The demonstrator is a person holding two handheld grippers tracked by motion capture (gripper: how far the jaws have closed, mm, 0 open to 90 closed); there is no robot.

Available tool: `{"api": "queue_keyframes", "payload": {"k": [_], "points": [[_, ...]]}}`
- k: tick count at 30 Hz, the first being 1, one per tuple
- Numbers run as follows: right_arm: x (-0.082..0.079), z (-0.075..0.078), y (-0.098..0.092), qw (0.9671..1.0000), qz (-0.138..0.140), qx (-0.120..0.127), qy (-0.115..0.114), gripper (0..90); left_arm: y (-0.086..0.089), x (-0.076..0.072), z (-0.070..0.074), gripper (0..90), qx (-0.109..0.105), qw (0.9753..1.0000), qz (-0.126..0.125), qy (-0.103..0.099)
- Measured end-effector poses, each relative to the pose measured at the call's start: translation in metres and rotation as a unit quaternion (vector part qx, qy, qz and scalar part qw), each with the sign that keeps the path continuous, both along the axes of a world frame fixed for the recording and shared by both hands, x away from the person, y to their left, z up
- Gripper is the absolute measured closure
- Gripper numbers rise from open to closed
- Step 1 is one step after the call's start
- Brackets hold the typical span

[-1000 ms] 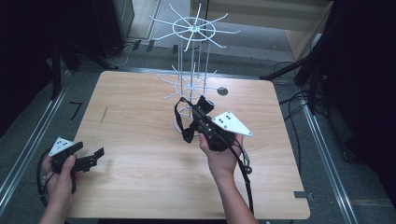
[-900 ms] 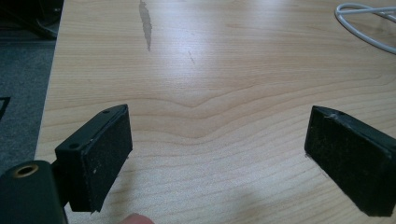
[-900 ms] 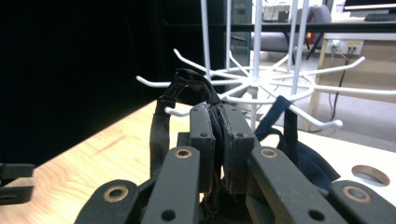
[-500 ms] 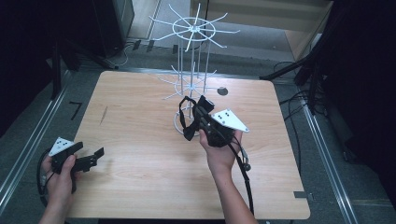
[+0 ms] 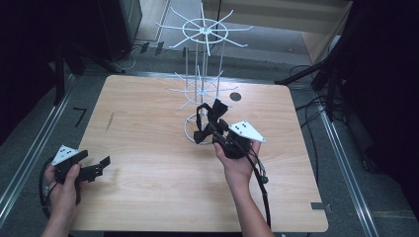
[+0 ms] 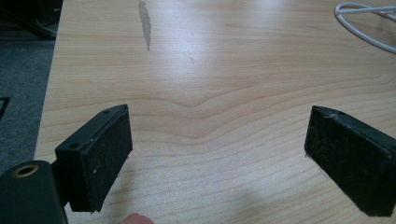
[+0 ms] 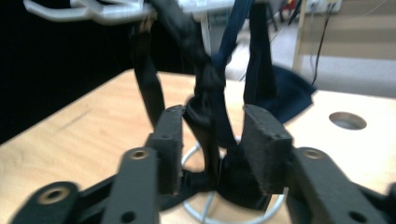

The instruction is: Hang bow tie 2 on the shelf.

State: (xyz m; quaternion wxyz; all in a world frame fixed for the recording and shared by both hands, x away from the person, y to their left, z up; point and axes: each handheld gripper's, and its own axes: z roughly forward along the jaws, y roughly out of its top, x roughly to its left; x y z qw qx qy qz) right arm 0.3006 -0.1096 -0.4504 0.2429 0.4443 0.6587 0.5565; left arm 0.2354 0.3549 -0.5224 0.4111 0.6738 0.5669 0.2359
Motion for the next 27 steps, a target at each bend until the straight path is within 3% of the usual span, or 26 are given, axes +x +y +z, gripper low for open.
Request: {"api": "queue_keyframes", "payload": {"k": [6, 17, 27], "points": [[-0.002, -0.015, -0.014, 0.9994, 0.018, -0.017, 0.023, 47.0, 0.0, 0.0, 0.0, 8.2, 0.001, 1.0, -0.001, 0.001], [-0.011, -0.04, -0.041, 0.9984, 0.004, -0.032, 0.046, 40.3, -0.001, 0.0, 0.0, 8.2, 0.003, 1.0, 0.0, 0.001], [-0.02, -0.054, -0.066, 0.9974, -0.017, -0.048, 0.051, 34.1, -0.001, 0.0, 0.0, 8.2, 0.002, 1.0, 0.0, 0.0]]}}
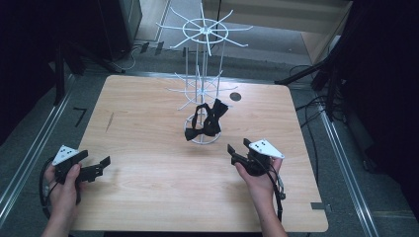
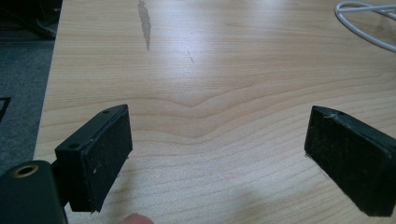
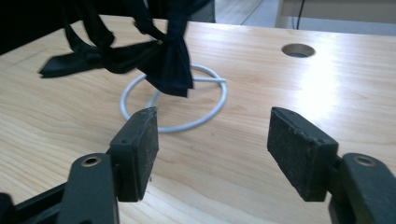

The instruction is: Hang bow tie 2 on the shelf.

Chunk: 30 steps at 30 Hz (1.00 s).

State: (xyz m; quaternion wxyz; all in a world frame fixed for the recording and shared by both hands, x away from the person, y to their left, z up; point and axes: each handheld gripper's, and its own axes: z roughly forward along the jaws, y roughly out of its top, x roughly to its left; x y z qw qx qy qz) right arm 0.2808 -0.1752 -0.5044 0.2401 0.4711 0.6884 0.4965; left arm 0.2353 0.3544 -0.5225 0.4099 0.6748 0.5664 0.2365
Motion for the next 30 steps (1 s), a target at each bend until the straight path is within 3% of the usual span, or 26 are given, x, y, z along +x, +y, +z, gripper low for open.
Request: {"api": "queue_keyframes", "payload": {"k": [11, 19, 27, 30], "points": [[-0.008, -0.011, -0.024, 0.9998, -0.016, -0.006, 0.01, 30.6, 0.0, 0.0, 0.0, 8.2, -0.001, 1.0, 0.0, 0.0], [-0.014, -0.015, -0.04, 0.999, -0.032, -0.017, 0.026, 13.8, 0.0, 0.0, 0.0, 8.2, -0.002, 1.0, 0.001, -0.002], [-0.022, -0.021, -0.059, 0.9982, -0.035, -0.04, 0.03, 13.6, 0.0, 0.0, 0.0, 8.2, -0.002, 1.0, 0.001, -0.001], [-0.025, -0.024, -0.065, 0.9978, -0.041, -0.038, 0.036, 13.6, 0.0, 0.0, 0.0, 8.2, -0.002, 1.0, 0.001, -0.001]]}}
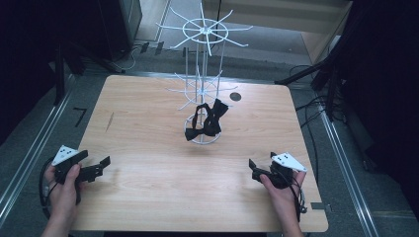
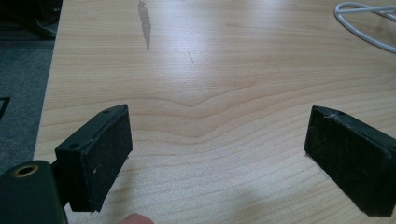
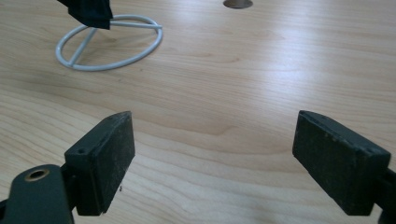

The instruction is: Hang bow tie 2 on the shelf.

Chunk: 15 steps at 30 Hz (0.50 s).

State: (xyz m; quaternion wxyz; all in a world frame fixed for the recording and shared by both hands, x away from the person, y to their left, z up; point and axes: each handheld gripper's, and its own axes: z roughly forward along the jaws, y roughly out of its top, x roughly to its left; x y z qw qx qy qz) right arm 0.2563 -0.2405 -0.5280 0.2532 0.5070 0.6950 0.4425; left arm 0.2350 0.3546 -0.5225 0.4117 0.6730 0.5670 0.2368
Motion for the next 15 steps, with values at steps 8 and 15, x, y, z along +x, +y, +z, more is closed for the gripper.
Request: {"api": "queue_keyframes", "payload": {"k": [8, 15], "points": [[-0.005, -0.007, -0.02, 0.9998, -0.017, -0.008, 0.008, 13.6, 0.0, 0.0, 0.0, 8.2, -0.001, 1.0, 0.0, 0.0], [-0.012, -0.012, -0.036, 0.9995, -0.027, -0.011, 0.013, 13.6, 0.0, 0.0, 0.0, 8.2, 0.0, 1.0, 0.0, -0.001]]}}
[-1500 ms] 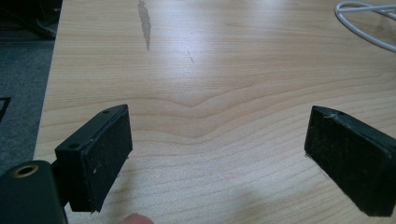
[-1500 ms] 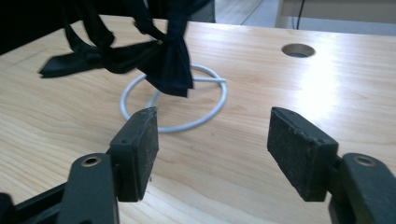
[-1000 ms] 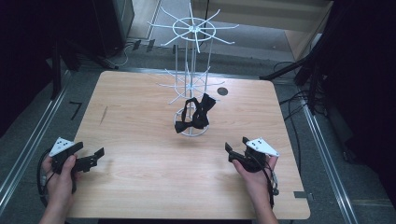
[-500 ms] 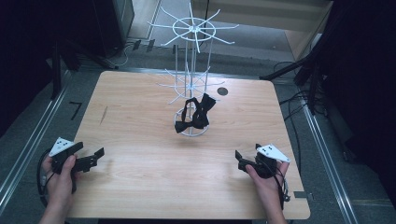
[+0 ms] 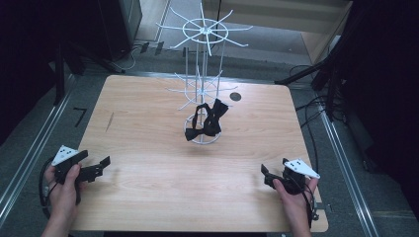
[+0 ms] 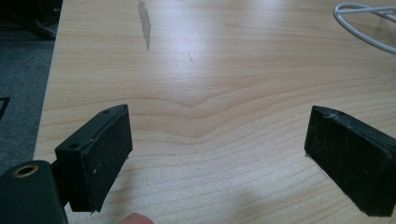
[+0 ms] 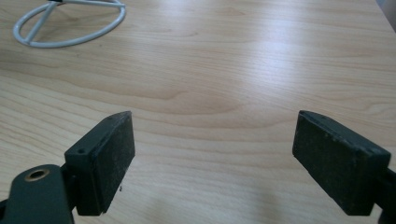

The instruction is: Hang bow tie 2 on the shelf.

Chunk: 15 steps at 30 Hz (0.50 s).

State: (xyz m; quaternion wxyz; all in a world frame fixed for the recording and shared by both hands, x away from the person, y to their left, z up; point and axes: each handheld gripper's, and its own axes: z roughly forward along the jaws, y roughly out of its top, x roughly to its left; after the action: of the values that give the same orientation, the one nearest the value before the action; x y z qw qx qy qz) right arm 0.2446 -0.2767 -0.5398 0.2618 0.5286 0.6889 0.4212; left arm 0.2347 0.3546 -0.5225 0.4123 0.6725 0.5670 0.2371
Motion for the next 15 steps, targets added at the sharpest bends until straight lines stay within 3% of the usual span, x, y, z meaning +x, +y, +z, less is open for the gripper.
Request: {"api": "queue_keyframes", "payload": {"k": [15], "points": [[-0.012, -0.006, -0.038, 0.9992, -0.039, 0.0, 0.005, 13.8, 0.0, 0.0, 0.0, 8.2, 0.001, 1.0, -0.001, 0.001]]}}
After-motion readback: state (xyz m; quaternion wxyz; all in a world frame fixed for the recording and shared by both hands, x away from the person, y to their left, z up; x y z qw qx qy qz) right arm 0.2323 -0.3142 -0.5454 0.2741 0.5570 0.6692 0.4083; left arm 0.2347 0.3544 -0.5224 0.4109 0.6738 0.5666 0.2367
